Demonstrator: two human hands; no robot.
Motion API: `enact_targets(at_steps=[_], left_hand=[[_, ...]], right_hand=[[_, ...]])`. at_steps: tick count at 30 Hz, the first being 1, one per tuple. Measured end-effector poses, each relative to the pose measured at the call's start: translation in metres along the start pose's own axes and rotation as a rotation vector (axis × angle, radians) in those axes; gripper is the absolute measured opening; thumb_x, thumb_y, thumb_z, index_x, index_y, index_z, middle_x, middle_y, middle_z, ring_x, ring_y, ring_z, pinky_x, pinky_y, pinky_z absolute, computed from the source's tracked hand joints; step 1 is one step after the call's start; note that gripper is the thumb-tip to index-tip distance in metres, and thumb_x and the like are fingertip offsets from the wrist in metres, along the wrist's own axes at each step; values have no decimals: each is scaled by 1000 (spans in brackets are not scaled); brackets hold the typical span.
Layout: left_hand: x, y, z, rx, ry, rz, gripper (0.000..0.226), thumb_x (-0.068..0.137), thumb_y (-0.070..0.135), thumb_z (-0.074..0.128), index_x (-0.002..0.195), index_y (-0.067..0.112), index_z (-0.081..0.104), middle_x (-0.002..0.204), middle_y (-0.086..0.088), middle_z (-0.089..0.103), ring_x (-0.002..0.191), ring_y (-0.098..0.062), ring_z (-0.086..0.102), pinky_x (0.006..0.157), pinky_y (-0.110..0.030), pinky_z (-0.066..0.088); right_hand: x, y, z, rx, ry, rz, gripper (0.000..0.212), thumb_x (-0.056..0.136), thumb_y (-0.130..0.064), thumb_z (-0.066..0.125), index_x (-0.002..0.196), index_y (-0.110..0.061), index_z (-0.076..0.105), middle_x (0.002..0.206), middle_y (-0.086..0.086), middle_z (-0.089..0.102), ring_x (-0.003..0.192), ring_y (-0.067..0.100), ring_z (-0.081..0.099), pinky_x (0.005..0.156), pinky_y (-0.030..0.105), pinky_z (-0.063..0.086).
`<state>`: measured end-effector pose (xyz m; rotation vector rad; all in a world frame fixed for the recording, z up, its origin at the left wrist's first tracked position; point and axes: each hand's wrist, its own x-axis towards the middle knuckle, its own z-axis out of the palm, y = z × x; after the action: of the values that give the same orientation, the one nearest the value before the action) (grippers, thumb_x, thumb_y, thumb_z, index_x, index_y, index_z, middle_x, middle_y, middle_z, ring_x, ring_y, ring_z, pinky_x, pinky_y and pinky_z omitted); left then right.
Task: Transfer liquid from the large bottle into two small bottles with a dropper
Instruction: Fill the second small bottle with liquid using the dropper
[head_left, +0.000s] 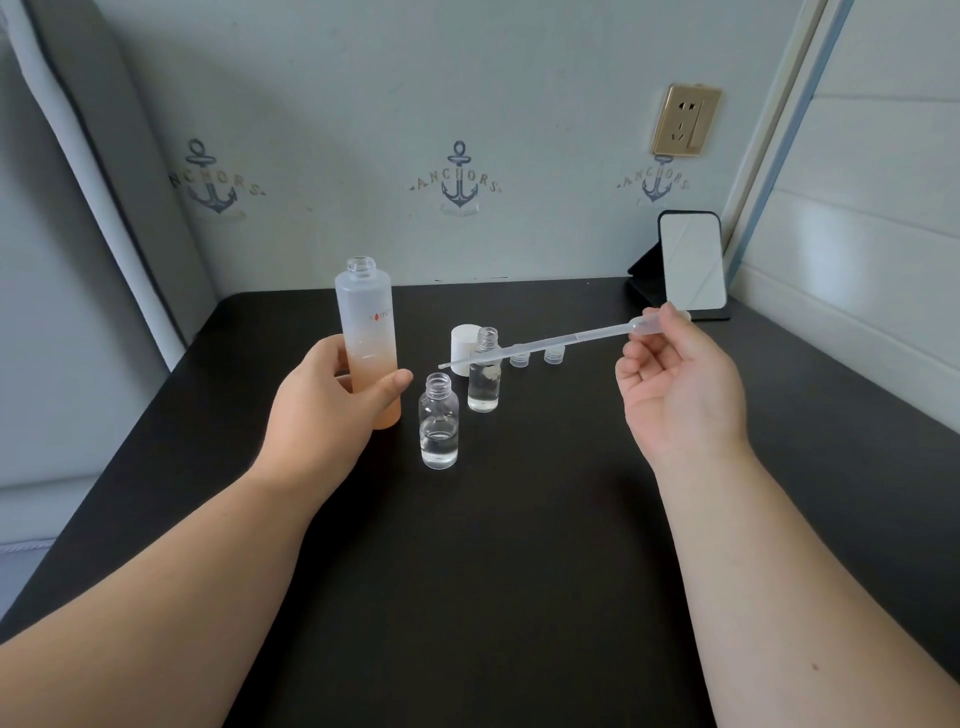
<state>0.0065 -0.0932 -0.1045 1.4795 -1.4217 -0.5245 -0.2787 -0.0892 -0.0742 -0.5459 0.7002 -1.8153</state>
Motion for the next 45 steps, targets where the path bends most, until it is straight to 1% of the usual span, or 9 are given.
enact_targets(at_steps=[4,7,9,11,15,18,21,28,45], left_hand=[[-7,4,-9,-168,125,28,52,82,35,65,133,29,53,112,20,61,93,7,59,73,-19,45],[-15,11,-16,-159,235,172,35,77,26,57,111,35,59,96,16,60,77,-3,55,64,-16,44],[-21,13,-13,-178,149,236,22,80,25,58,97,37,63,87,11,64,73,-14,56,61,-15,46],[-25,14,-9,-131,4,252,10,82,36,64,91,35,68,77,6,65,68,-15,59,62,-18,48],[-25,13,-5,60,-213,281,42,79,74,63,95,36,71,74,10,67,66,-11,59,61,-21,48],[-24,13,-1,152,-313,235,53,67,75,67,101,35,71,72,11,65,68,-2,59,59,-13,43],[-24,12,3,193,-307,232,38,71,58,78,101,34,71,71,20,64,73,7,60,62,-6,41],[-20,8,0,216,-304,332,20,80,45,74,98,44,66,83,26,62,68,-4,56,61,-8,40],[-19,4,1,230,-304,415,28,79,46,73,107,46,67,88,33,61,75,4,59,66,-3,39]], right_hand=[[1,-1,0,-8,0,0,18,92,-14,69,75,-7,72,76,3,68,60,14,56,58,21,46],[1,-1,0,-34,-10,-5,25,92,-13,68,68,-9,72,76,2,68,59,14,55,58,22,45],[1,-1,1,-44,-13,-9,29,93,-13,68,65,-10,72,76,2,68,59,13,55,58,22,45],[0,-1,2,-45,-12,-11,28,94,-13,67,66,-9,72,76,2,68,59,14,55,57,22,45],[0,0,1,-48,-11,-15,27,93,-13,68,67,-9,73,76,2,68,58,14,55,56,22,46],[1,-1,0,-52,-21,-22,25,91,-13,69,67,-9,73,77,1,67,59,14,56,57,22,46],[1,-2,0,-46,-22,-31,21,90,-13,69,70,-8,72,77,2,66,60,14,55,59,22,46],[1,-5,0,-21,-10,-66,22,89,-8,69,67,-11,74,75,3,63,65,14,57,61,21,46],[2,-3,0,-56,4,-77,19,87,-6,73,70,-13,76,72,3,66,64,12,57,58,20,44]])
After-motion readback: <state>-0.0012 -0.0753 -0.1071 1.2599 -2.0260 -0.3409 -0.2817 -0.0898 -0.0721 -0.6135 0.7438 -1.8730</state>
